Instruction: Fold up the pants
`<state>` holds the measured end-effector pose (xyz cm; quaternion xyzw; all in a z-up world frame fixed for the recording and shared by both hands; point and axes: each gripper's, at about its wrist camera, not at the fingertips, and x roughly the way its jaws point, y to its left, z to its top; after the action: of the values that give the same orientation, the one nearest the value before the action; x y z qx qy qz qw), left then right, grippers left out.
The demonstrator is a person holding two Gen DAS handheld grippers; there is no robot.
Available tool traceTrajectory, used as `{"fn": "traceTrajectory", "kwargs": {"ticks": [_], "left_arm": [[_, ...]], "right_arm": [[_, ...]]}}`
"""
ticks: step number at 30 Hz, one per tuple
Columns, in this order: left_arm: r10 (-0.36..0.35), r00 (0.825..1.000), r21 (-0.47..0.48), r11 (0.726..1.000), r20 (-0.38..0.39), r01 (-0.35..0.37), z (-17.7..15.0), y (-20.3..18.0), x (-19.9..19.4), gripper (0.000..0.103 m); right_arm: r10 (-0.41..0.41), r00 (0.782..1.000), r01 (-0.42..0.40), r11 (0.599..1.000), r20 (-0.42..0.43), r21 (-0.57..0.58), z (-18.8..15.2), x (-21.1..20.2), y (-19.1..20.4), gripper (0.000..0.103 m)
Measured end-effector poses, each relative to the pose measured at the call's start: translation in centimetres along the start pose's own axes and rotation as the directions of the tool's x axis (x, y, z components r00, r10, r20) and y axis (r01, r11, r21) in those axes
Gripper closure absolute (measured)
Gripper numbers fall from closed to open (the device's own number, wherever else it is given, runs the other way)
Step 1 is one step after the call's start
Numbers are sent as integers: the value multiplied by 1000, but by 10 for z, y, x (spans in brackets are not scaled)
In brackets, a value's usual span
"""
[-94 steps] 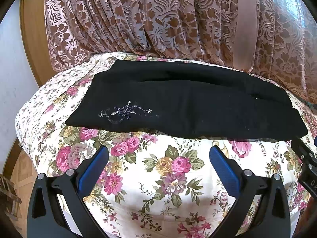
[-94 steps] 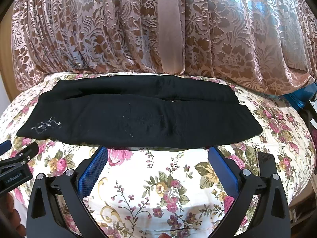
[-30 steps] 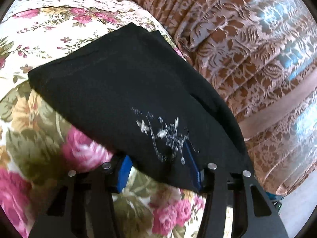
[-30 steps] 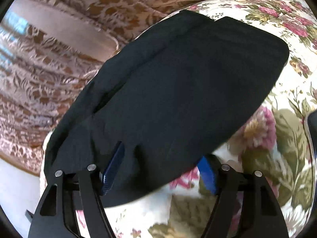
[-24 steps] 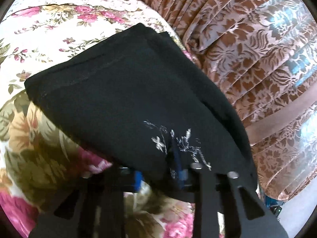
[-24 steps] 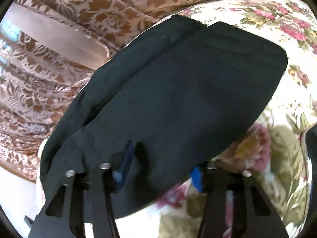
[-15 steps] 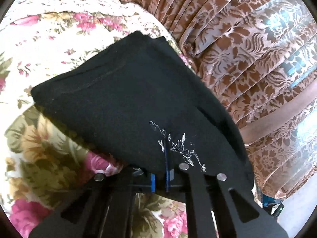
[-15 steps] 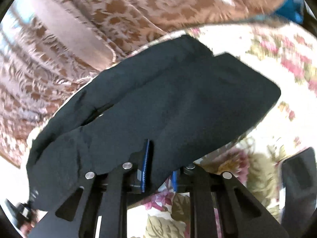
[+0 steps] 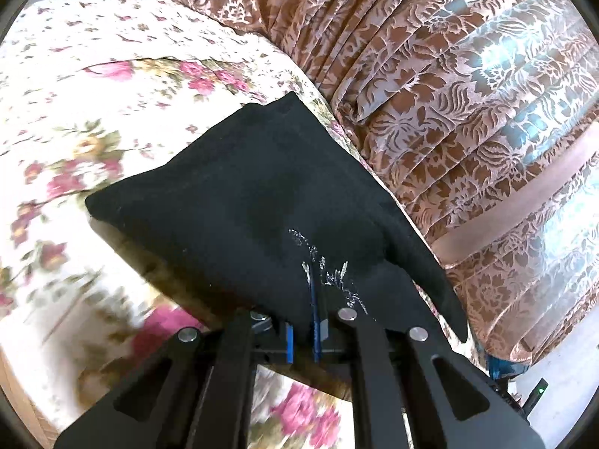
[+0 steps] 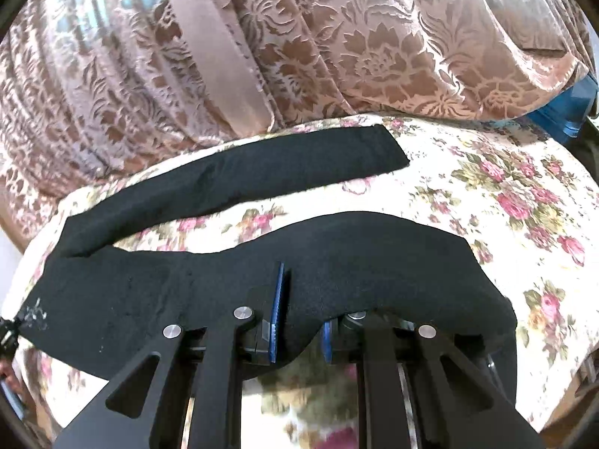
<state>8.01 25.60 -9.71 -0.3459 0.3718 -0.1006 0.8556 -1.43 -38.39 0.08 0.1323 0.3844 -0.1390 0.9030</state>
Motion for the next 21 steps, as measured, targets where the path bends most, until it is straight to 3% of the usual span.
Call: {"fn": "traceTrajectory", "kwargs": {"ticks": [3,10,11,14,16,18,21], "left_arm": [[18,1000,-3,1000,-3,-18,-15,12,-10,97],[78,997,107,991,1,-77,-39,19,0,95],[78,997,103,992,10,-78,-39,20,0,88],[84,994,80,993,62,-89,-35,26,-6,47],[85,990,54,994,111,-92,-29,31,-12,41],[98,986,32,994,132,-103,-22,38,-13,39],[106,987,-1,994,117,-107,-14,46,-5,39]], "right_arm": [[-1,1000,1,999,-21,-33,-18,-6,4,87],[23,995,-22,1000,-96,11,-49,10,-7,87],[31,994,-29,999,-100,25,-51,10,-8,87],[87,990,-72,989,-113,129,-54,12,-23,85],[110,988,-88,979,-111,183,-55,12,-30,80],[109,989,-84,971,-102,225,-54,11,-36,65],[120,989,-88,953,-92,291,-52,10,-48,64]]}}
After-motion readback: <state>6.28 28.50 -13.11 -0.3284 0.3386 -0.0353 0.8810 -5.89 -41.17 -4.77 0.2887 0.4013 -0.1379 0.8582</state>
